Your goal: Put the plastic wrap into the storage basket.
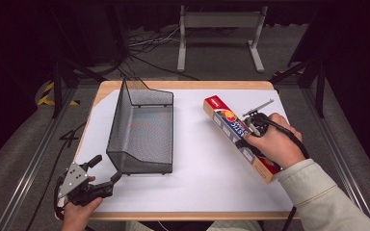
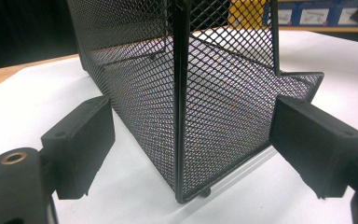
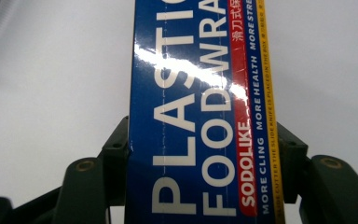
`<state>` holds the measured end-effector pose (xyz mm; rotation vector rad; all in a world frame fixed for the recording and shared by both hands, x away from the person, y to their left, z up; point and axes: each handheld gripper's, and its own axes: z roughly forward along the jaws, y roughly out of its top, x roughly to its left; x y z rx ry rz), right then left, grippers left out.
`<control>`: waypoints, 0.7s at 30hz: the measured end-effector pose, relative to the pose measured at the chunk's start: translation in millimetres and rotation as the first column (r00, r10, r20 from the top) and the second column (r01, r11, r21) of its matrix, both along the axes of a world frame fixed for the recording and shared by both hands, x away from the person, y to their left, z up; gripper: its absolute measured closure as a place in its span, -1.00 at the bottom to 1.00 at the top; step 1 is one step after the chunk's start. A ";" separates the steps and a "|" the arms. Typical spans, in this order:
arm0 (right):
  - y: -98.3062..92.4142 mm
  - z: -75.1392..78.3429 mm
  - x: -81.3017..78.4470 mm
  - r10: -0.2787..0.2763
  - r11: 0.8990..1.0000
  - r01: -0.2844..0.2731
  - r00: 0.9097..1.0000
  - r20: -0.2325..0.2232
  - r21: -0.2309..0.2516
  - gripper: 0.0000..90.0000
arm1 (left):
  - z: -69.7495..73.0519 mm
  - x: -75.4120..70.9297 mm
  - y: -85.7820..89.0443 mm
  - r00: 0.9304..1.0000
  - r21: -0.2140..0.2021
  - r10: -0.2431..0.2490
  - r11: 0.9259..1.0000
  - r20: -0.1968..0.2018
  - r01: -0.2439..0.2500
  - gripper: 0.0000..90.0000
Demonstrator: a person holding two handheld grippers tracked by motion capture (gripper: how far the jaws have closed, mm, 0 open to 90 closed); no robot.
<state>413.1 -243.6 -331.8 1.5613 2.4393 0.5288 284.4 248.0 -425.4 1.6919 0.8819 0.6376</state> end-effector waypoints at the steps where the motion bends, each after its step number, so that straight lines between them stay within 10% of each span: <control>1: -0.1 3.3 -0.4 -0.001 1.000 0.001 1.000 0.004 0.004 -0.10 | 0.0 0.0 -0.2 1.000 0.001 0.000 1.000 -0.001 0.000 -0.67; 21: 17.1 38.5 -3.7 -0.032 0.999 0.031 0.999 0.025 0.037 -0.10 | 1.2 -0.9 -2.0 1.000 0.006 0.003 1.000 0.011 -0.004 -0.66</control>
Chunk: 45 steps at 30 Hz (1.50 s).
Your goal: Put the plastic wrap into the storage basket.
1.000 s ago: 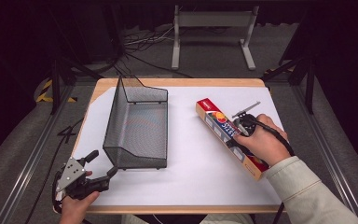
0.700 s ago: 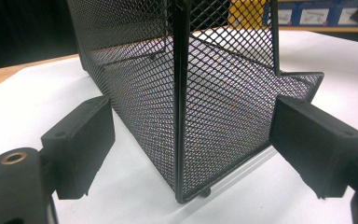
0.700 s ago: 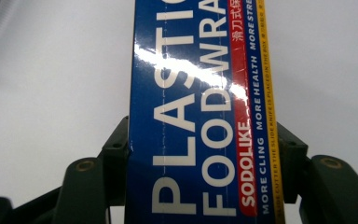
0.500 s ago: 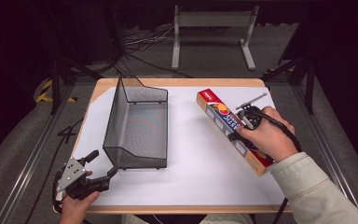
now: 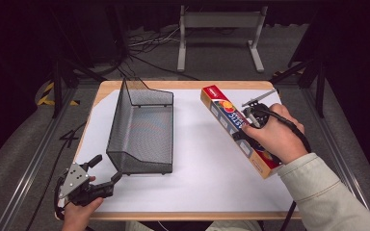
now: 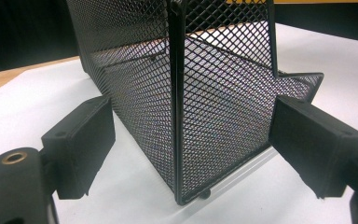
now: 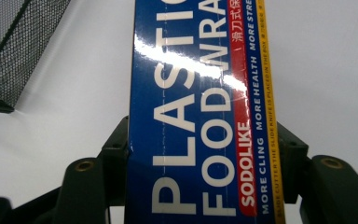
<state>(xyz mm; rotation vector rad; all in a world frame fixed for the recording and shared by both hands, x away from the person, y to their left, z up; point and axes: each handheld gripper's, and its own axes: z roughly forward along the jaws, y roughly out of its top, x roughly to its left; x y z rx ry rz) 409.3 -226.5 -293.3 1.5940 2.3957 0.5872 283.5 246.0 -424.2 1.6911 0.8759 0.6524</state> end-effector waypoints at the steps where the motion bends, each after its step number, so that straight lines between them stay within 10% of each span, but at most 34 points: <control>1: 1.8 0.6 0.1 0.001 1.000 -0.001 1.000 0.001 -0.003 -0.10 | 0.0 -0.1 -0.1 1.000 0.001 0.000 1.000 0.000 0.000 -0.66; 45: 129.6 31.5 24.1 0.003 1.000 -0.003 1.000 0.013 0.019 -0.11 | 0.3 7.5 -3.8 1.000 0.000 -0.007 1.000 0.013 0.007 -0.65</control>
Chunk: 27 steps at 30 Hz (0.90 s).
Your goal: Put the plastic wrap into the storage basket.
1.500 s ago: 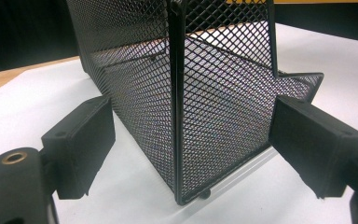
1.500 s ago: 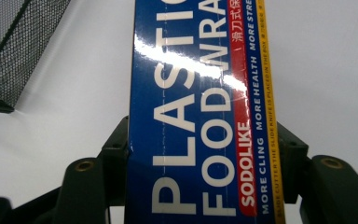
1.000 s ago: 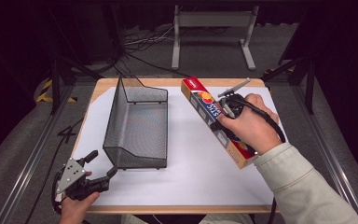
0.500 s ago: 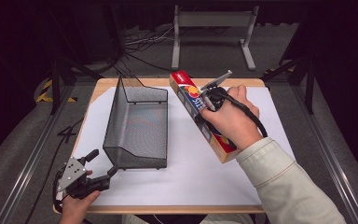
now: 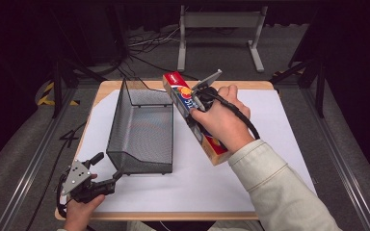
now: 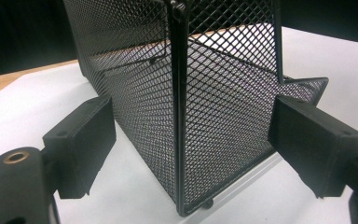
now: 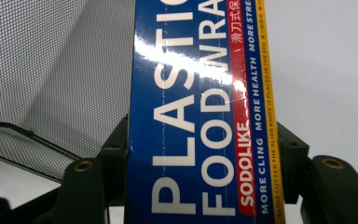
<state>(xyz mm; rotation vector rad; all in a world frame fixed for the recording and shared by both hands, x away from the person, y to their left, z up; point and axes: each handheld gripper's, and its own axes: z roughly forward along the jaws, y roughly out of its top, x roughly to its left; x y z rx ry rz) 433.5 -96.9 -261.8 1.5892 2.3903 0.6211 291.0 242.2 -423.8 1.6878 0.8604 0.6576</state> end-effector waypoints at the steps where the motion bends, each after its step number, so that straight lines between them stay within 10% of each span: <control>1: 2.6 0.0 0.4 -0.001 1.000 0.001 1.000 0.000 0.004 -0.11 | 0.1 -0.1 -0.4 1.000 0.000 0.002 1.000 0.000 -0.002 -0.65; 27: 56.9 -21.5 11.3 -0.050 0.996 0.055 0.996 -0.078 0.071 -0.11 | 2.4 -0.9 -2.1 1.000 0.013 -0.011 1.000 0.021 0.011 -0.65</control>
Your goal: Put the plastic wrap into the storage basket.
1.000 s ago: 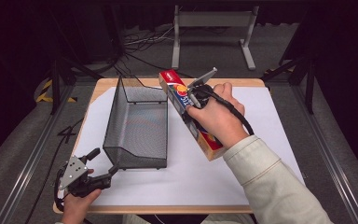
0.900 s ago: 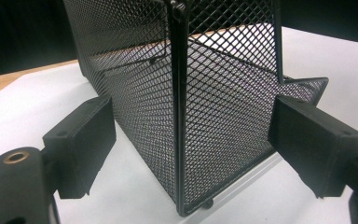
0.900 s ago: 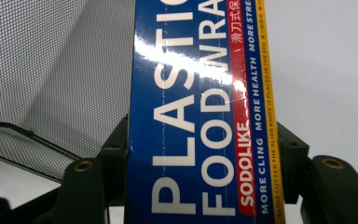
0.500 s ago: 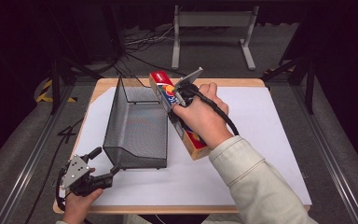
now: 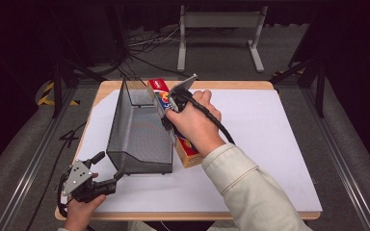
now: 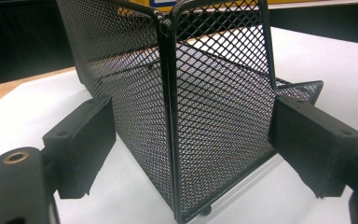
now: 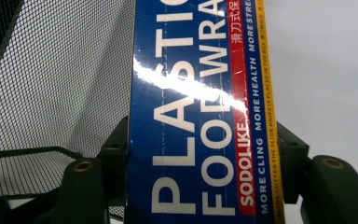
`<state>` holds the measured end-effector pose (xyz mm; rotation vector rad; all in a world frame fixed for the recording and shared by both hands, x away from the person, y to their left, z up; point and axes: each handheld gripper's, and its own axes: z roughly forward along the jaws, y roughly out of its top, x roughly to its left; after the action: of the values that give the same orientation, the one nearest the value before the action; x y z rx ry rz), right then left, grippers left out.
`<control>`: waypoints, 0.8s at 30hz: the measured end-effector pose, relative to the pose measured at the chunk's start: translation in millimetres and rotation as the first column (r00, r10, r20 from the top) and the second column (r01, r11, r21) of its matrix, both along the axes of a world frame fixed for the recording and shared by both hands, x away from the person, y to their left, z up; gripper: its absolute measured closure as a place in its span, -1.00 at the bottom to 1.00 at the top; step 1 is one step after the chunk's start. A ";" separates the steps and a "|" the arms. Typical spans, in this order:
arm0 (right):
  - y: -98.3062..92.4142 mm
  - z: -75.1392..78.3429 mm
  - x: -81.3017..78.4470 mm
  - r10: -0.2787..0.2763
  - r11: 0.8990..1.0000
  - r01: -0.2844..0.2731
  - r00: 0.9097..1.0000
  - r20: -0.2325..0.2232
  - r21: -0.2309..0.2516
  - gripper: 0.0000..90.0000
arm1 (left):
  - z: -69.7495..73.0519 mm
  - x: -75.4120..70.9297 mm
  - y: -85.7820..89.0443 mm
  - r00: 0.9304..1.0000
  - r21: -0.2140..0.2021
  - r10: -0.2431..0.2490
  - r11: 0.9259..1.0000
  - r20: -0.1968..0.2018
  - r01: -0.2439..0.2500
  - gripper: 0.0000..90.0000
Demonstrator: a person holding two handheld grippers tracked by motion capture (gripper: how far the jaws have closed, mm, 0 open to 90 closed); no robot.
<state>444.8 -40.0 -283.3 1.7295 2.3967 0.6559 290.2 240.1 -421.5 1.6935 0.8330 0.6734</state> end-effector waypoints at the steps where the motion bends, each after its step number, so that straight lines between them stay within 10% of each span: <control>1: 1.5 -0.3 -0.1 -0.003 1.000 0.003 1.000 0.004 0.003 -0.11 | -0.1 -0.3 -0.4 1.000 -0.006 0.002 1.000 -0.002 -0.002 -0.65; 24: 32.0 -21.4 -2.6 -0.018 1.000 0.018 1.000 0.022 0.019 -0.12 | 0.5 -0.5 0.6 1.000 -0.002 0.012 1.000 0.008 -0.012 -0.65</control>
<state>442.2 -8.0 -304.7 1.7395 2.3649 0.6932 289.6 240.7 -421.0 1.6840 0.8381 0.6869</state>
